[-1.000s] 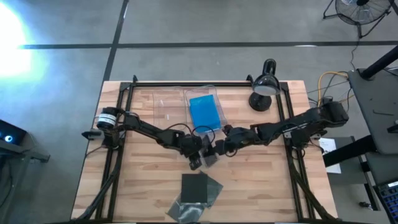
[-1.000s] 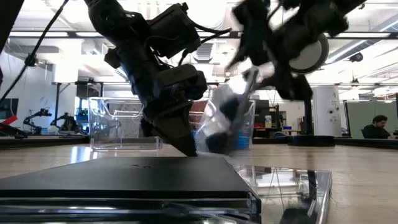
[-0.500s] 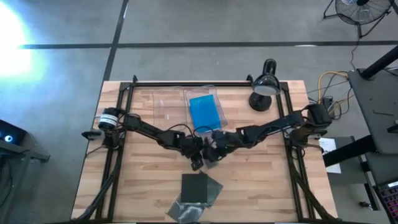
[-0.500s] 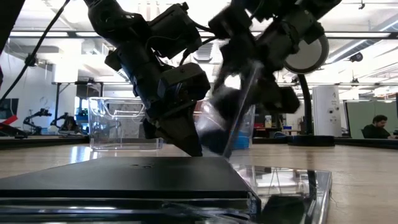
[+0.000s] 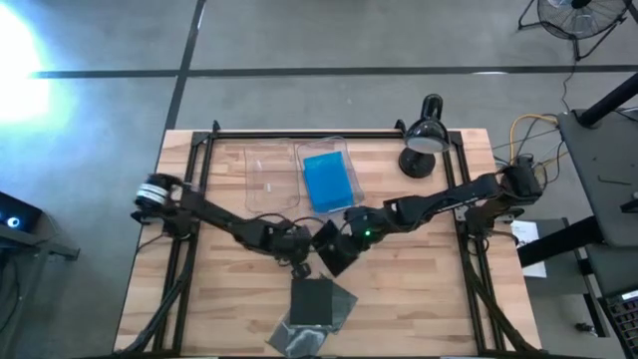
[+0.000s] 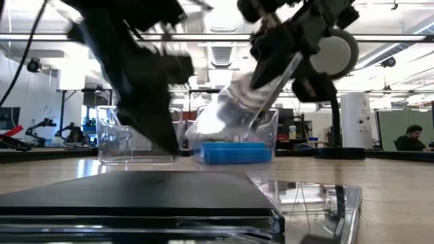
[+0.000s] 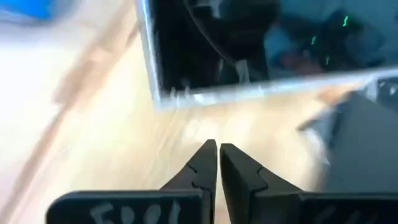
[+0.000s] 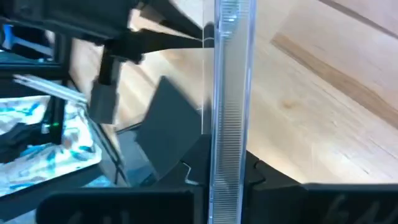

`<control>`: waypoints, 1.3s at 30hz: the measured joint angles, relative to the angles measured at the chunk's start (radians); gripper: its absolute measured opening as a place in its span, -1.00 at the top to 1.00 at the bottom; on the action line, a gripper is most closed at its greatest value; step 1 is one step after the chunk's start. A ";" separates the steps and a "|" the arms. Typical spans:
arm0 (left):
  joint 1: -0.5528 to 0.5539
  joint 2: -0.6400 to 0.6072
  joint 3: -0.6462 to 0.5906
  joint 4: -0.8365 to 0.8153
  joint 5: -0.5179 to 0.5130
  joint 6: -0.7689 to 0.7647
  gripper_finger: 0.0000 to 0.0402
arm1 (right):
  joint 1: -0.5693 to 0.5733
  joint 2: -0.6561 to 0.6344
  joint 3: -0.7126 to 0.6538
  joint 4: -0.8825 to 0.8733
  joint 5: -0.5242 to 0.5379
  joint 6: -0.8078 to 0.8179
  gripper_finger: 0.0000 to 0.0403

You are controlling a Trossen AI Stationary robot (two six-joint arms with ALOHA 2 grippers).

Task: Pick & place jewel cases by type
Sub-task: Put the black CD case into the left transparent bin

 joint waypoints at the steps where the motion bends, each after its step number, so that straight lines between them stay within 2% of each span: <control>1: -0.013 -0.041 -0.013 -0.023 -0.025 -0.020 0.99 | 0.000 -0.020 0.000 -0.008 0.003 0.003 0.93; 3: -0.038 -0.133 -0.040 -0.110 -0.077 -0.067 0.99 | -0.001 -0.068 0.005 -0.005 0.029 0.021 0.93; 6: -0.087 -0.282 -0.080 -0.202 -0.160 -0.138 0.99 | -0.014 -0.118 0.055 0.036 0.129 0.024 0.93; 9: -0.136 -0.453 -0.118 -0.259 -0.280 -0.212 0.99 | -0.067 -0.096 0.132 0.130 0.201 -0.022 0.93; 13: -0.165 -0.646 -0.168 -0.387 -0.406 -0.323 0.99 | -0.172 0.057 0.294 0.145 0.214 -0.103 0.93; 17: -0.175 -0.802 -0.201 -0.589 -0.512 -0.458 0.99 | -0.264 0.258 0.486 0.145 0.143 -0.115 0.93; 20: -0.175 -0.887 -0.236 -0.693 -0.525 -0.514 0.99 | -0.306 0.388 0.629 0.128 0.116 -0.103 0.93; 25: -0.178 -0.977 -0.273 -0.745 -0.498 -0.564 0.99 | -0.345 0.573 0.840 -0.028 0.041 -0.056 0.89; 27: -0.181 -0.997 -0.283 -0.750 -0.494 -0.576 0.99 | -0.351 0.636 0.909 -0.068 0.010 -0.037 0.78; 31: -0.181 -1.012 -0.291 -0.764 -0.486 -0.575 0.99 | -0.359 0.734 1.048 -0.164 -0.049 -0.025 0.44; 34: -0.186 -1.012 -0.291 -0.776 -0.460 -0.550 0.99 | -0.364 0.778 1.143 -0.381 -0.095 -0.100 0.17; 39: -0.194 -1.012 -0.292 -0.783 -0.451 -0.495 0.99 | -0.356 0.768 1.272 -0.781 -0.084 -0.289 -0.17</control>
